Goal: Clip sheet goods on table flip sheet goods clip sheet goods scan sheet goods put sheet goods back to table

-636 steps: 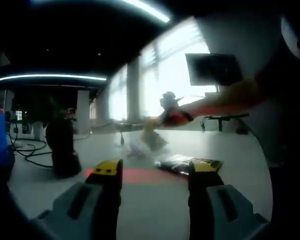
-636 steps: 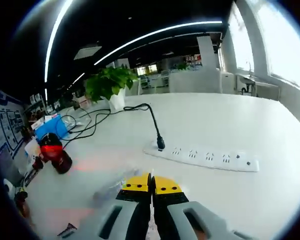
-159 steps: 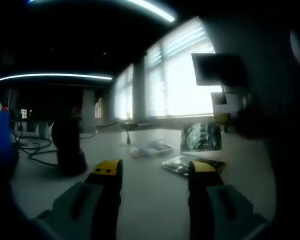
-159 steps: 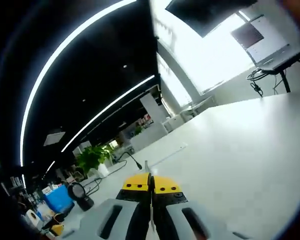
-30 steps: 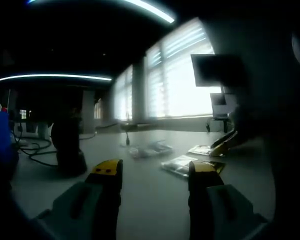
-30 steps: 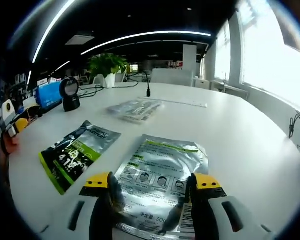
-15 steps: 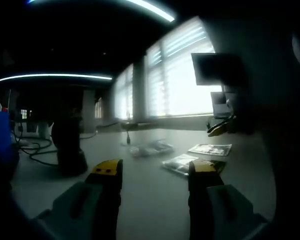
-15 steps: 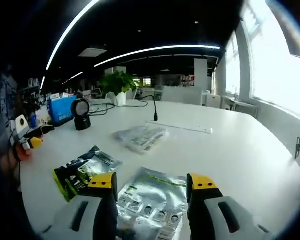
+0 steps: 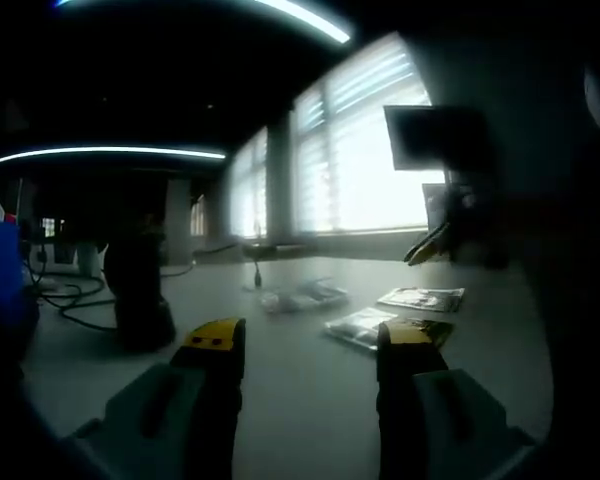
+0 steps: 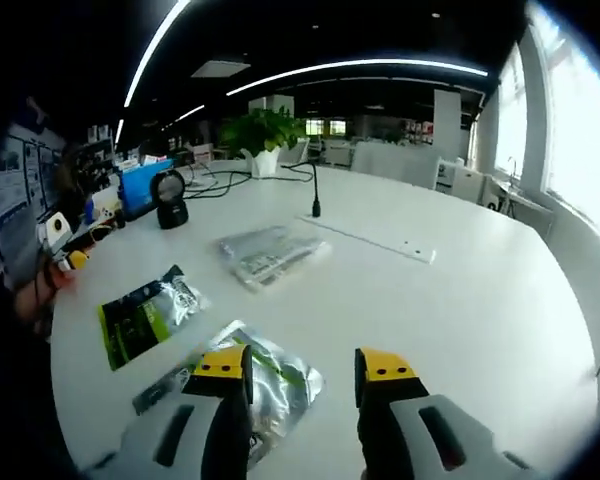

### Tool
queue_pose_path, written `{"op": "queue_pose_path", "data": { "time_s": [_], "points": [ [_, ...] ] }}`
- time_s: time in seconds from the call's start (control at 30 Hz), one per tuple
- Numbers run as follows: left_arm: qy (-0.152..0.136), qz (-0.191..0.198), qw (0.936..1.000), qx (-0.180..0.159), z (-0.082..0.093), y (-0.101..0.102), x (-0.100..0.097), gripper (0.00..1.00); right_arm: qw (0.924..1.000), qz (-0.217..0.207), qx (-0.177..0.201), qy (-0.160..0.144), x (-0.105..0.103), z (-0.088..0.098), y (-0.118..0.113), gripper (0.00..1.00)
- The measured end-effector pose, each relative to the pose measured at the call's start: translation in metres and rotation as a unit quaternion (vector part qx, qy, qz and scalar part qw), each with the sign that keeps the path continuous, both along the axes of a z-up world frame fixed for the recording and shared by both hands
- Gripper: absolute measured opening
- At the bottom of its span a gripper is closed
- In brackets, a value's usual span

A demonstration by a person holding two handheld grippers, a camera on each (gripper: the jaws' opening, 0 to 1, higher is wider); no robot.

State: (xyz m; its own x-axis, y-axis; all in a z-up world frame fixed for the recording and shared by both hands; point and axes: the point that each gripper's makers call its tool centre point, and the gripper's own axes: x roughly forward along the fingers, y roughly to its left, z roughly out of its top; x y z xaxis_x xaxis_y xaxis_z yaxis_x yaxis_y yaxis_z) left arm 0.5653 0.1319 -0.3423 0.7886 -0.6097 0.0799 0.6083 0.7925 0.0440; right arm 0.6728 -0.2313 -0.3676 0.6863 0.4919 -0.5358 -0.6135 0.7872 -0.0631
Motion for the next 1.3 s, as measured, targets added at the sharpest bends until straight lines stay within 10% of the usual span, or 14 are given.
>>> {"op": "queue_pose_path", "data": {
  "time_s": [0.33,1.3],
  "points": [
    [0.002,-0.001,1.0,0.001,-0.001,0.0,0.0,0.46,0.9978,0.033,-0.045,0.037,0.007,-0.041,0.007,0.37],
    [0.004,0.0,1.0,0.0,-0.002,0.002,0.002,0.46,0.9955,-0.004,-0.047,0.082,0.004,-0.054,0.002,0.18]
  ]
}}
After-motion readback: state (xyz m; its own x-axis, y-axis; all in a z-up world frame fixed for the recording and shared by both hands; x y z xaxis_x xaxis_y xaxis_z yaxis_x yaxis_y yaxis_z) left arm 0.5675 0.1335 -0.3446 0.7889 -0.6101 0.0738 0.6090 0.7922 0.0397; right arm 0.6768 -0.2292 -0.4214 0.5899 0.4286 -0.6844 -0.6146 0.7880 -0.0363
